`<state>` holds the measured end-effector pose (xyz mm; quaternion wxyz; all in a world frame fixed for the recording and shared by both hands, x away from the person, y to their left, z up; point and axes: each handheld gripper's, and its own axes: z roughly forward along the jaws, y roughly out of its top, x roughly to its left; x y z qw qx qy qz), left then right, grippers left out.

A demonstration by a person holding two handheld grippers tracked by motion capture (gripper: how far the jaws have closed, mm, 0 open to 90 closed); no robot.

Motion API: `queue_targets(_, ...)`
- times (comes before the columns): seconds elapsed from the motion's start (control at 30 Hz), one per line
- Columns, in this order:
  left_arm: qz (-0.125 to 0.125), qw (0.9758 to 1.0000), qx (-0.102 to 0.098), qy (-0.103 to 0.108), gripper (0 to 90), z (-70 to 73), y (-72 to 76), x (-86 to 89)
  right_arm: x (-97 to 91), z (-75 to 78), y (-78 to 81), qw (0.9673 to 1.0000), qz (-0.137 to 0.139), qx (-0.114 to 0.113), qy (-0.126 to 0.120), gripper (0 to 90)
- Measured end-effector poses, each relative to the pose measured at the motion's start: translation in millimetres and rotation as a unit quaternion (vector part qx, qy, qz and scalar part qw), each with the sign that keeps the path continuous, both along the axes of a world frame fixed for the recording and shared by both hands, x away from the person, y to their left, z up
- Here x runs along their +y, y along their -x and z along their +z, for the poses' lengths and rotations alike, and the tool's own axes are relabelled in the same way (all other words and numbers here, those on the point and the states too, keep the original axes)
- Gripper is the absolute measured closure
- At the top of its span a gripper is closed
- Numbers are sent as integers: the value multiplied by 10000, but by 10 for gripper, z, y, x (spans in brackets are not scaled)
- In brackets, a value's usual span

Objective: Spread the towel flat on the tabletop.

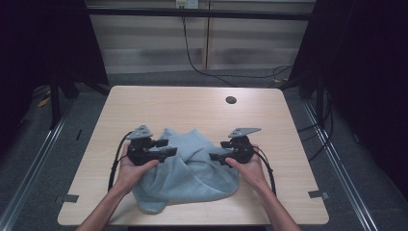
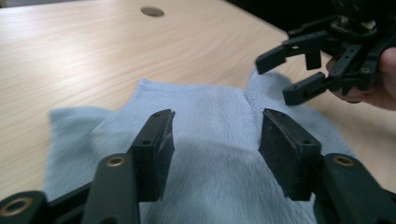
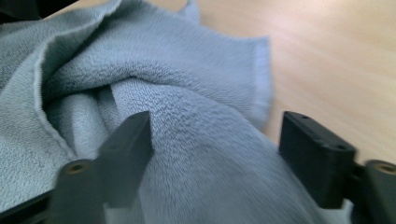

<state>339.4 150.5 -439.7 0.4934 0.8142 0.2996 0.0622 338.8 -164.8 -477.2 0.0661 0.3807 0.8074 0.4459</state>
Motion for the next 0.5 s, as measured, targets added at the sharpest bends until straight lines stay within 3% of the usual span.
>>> queue_targets(0.03, -120, 9998, 29, -174, 425, -10, -29, -103, 25, -34, -8, 10000, -16, 7, 12, 231)
queue_targets(0.13, -244, 9986, 288, -364, 384, -88, -115, -251, 67, -150, 12, 9999, 8, 107, -6, 233)
queue_targets(0.2, -257, 9978, 420, -433, 334, -192, -161, -283, 92, -233, 76, 9994, 114, 279, 158, 247)
queue_targets(0.33, -318, 9956, 597, -645, 307, -376, -199, -332, 126, -275, 138, 9992, 149, 227, 284, 274)
queue_targets(0.37, -339, 9949, 586, -742, 306, -397, -193, -356, 149, -272, 152, 9991, 178, 185, 340, 315)
queue_targets(0.43, -321, 9934, 446, -1006, 380, -398, -162, -394, 176, -259, 167, 9986, 244, 157, 434, 418)
queue_targets(0.47, -291, 9931, 394, -1067, 527, -395, -150, -398, 192, -251, 176, 9985, 223, 191, 458, 545)
queue_targets(0.5, -306, 9935, 396, -1027, 527, -388, -149, -388, 192, -251, 176, 9985, 223, 191, 458, 545)
